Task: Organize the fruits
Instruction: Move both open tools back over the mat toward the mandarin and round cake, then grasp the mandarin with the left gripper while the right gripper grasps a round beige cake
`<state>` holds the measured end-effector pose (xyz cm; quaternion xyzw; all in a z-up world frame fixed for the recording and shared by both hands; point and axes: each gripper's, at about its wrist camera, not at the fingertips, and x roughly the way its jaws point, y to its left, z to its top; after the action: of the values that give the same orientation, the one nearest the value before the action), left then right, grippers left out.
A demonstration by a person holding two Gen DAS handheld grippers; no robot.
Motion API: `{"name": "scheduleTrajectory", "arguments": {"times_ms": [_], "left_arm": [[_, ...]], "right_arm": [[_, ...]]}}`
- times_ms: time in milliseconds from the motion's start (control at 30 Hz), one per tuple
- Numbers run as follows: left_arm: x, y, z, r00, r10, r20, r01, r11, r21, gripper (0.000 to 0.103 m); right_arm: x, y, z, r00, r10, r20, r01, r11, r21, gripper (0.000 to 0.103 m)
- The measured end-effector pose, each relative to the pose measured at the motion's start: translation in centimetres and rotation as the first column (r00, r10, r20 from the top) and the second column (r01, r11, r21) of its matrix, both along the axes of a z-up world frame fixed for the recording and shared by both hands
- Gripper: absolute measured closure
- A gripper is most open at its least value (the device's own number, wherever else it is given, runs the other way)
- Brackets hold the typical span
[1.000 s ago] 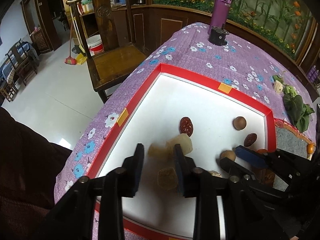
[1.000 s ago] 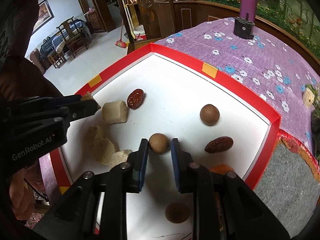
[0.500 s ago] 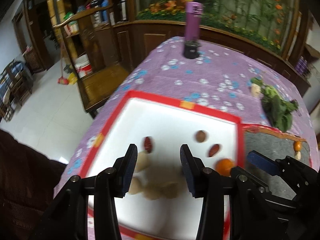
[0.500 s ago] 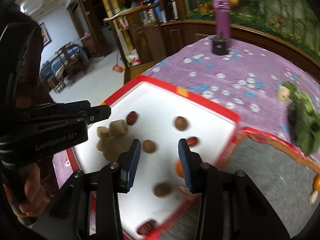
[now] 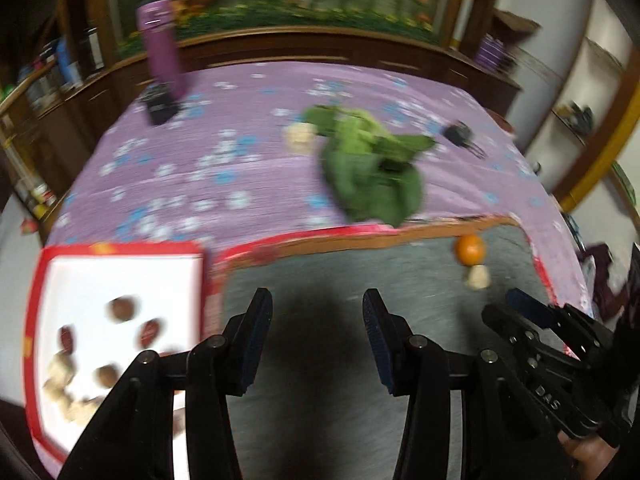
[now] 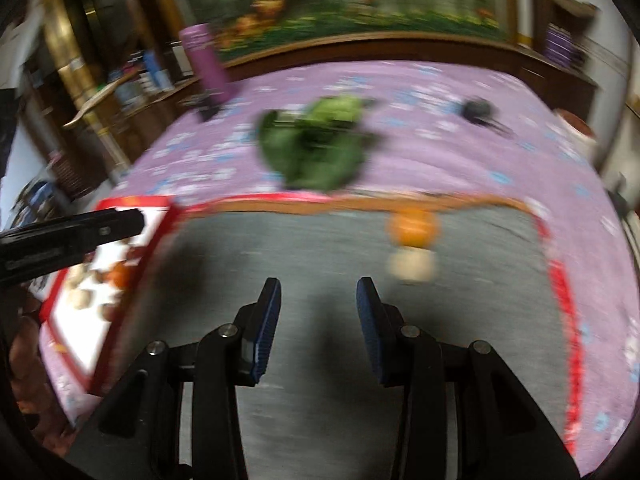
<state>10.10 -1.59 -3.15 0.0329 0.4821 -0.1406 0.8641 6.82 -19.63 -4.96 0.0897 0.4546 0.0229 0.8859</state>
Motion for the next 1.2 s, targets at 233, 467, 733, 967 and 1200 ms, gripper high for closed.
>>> {"name": "scheduleTrajectory", "arguments": {"times_ms": [233,467,733,967,1200], "left_arm": [[1.1,-5.4,-0.6,0.996,-0.082,-0.021,0.082,0.996,0.019,0.056],[2.7,-6.8,-1.7,0.996,-0.08,-0.046,0.081,0.996,0.032,0.056],[3.5,-7.3,-2.4,0.995,-0.081,-0.064,0.084,0.996,0.036,0.055],[3.4,-9.7,-2.7,0.985,-0.158,-0.071,0.159,0.987,0.009,0.049],[3.0,-14.2,-4.1,0.972,-0.222,-0.08,0.226,0.973,0.054,0.049]], "right_arm": [[1.5,-3.3,-1.6,0.999,-0.006,-0.039,0.006,1.0,0.001,0.062],[3.0,-3.0,-2.9,0.998,0.037,-0.06,-0.037,0.999,0.004,0.062],[3.5,-2.2,-3.6,0.997,0.062,-0.053,-0.065,0.996,-0.053,0.074],[2.0,-4.1,-2.8,0.999,0.018,-0.034,-0.018,1.0,-0.023,0.076],[-0.3,-8.1,-2.6,0.996,-0.082,-0.044,0.083,0.996,0.03,0.076]]}}
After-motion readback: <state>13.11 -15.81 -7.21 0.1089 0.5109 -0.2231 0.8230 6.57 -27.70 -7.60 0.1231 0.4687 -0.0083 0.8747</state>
